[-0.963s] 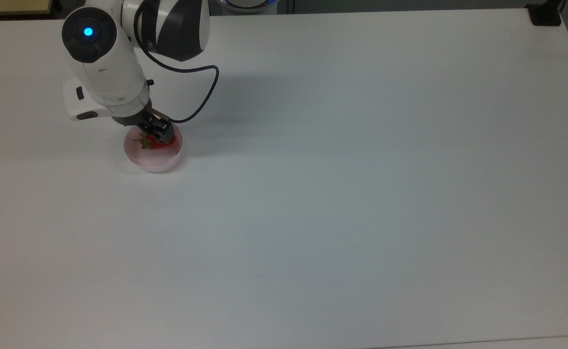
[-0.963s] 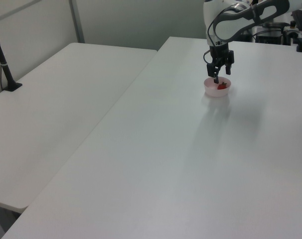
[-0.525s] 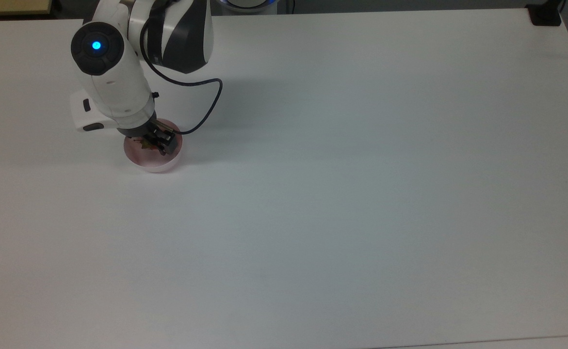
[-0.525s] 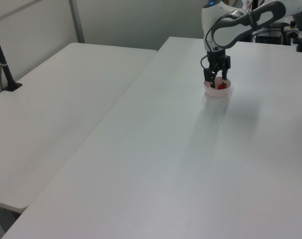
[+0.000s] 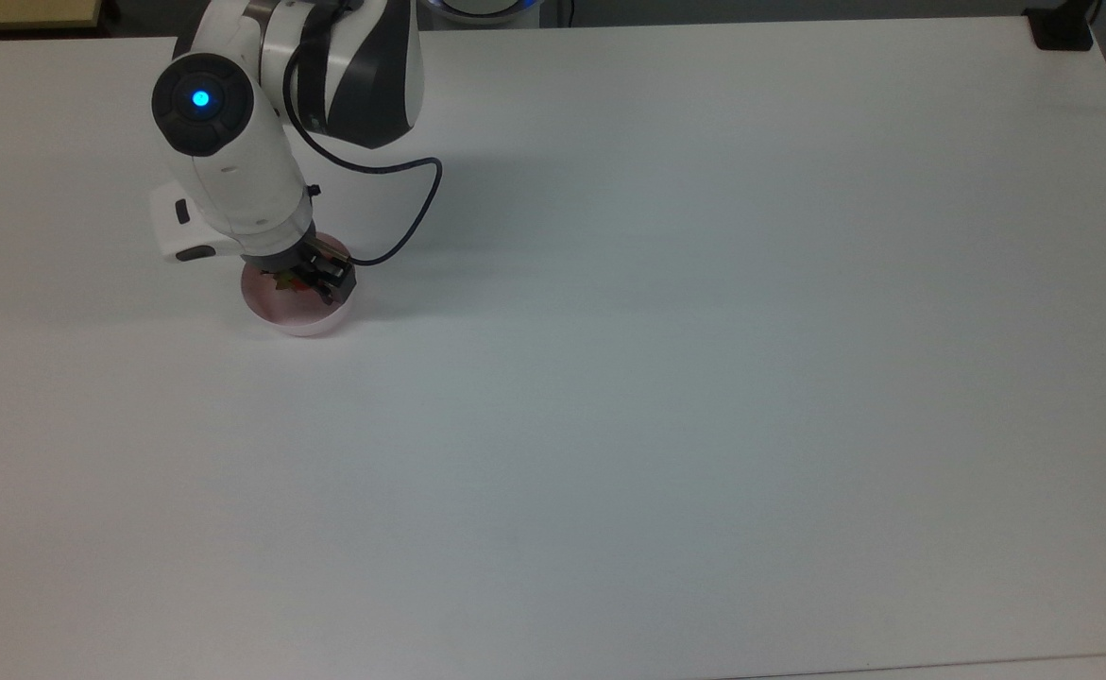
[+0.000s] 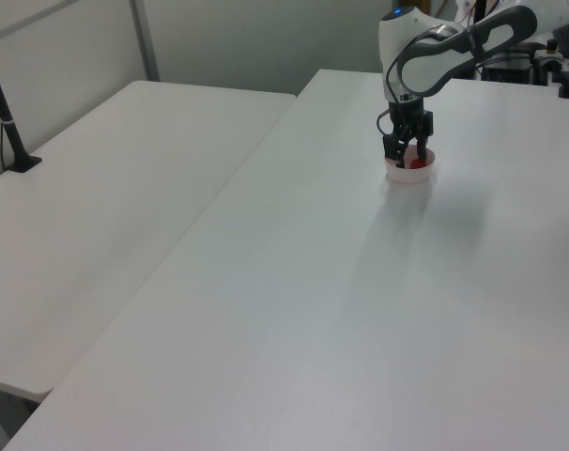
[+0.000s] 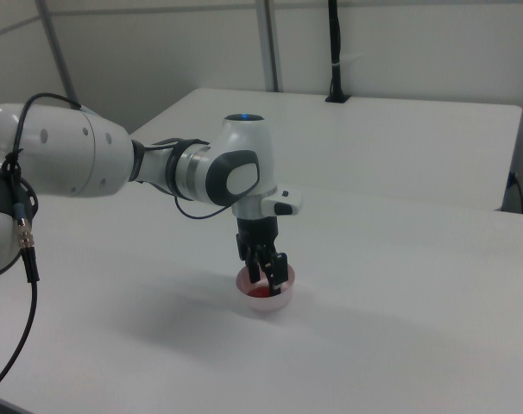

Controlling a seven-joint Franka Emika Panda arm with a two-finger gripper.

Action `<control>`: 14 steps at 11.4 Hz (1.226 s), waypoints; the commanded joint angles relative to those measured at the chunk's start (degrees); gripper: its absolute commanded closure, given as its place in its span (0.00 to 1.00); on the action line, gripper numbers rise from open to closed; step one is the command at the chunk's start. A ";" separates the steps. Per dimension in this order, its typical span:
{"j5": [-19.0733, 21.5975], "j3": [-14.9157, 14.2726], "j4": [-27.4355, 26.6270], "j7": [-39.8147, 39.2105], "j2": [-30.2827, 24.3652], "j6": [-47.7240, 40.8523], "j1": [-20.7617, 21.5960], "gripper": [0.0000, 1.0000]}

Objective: Pick up strawberry from bowl
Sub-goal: 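Close the gripper on the red strawberry inside the bowl, then lift the strawberry out of the bowl and move it beside the bowl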

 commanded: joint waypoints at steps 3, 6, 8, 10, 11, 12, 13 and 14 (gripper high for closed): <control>0.62 0.34 -3.08 0.73 -0.07 1.87 0.04 0.27; 0.71 0.43 -2.38 0.65 -0.25 1.78 -0.13 0.54; 0.71 0.43 -1.24 0.03 -1.39 1.00 -0.13 0.54; 0.71 0.52 -0.27 -0.75 -2.44 -0.93 -0.13 0.54; 0.71 0.52 0.26 -1.98 -2.62 -2.51 -0.13 0.54; 0.80 0.52 1.05 -2.43 -2.97 -3.83 -0.13 0.54; 0.80 0.52 1.40 -3.04 -3.58 -4.89 -0.22 0.54; 0.89 0.43 2.28 -5.13 -4.11 -6.20 -0.31 0.54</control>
